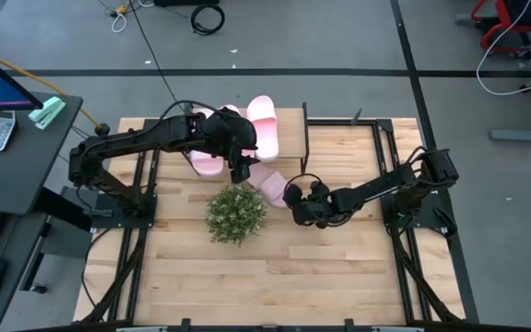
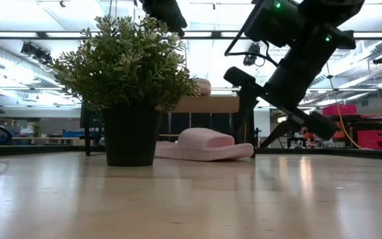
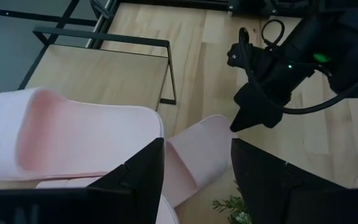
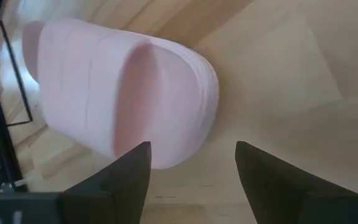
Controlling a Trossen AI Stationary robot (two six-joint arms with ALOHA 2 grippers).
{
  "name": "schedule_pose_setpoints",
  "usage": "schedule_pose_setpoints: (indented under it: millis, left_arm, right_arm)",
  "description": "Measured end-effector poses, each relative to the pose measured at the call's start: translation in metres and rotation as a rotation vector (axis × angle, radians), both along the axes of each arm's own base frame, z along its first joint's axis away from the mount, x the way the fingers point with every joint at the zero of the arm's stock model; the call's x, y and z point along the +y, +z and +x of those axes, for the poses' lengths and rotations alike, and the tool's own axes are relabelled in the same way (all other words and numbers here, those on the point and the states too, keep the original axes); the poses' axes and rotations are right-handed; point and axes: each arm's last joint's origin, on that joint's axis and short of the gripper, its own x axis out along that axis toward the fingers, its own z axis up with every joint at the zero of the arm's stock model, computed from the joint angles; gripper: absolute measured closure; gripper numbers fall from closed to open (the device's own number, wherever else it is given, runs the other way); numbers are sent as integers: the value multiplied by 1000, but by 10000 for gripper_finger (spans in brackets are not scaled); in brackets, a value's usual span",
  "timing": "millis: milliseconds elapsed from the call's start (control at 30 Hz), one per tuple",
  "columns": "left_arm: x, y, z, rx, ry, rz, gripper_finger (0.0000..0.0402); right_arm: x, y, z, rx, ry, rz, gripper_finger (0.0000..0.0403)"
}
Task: Pick and place slides into the shelf
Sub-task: Put the pink slide on the shelf
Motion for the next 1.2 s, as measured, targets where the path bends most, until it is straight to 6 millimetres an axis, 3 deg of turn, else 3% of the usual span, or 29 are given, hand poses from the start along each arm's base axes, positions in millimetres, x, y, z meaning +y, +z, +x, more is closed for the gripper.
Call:
schedule_pose_setpoints:
  millis: [300, 533, 767, 1000, 1200]
  left_arm:
    - [0, 0, 0, -2, -3, 4, 208]
    - [0, 1, 1, -8, -4, 6, 213]
    - [0, 1, 1, -9, -4, 7, 209]
    - [0, 1, 1, -9, -4, 7, 216]
    - [0, 1, 1, -9, -4, 7, 212]
  right_arm:
    - [-8, -10, 5, 3, -29, 1, 168]
    - [-12, -16, 10, -12, -41, 2, 196]
    - [-12, -19, 9, 8, -40, 0, 256]
    - [-11, -20, 7, 41, -22, -10, 375]
    - [-5, -21, 6, 63, 47, 12, 371]
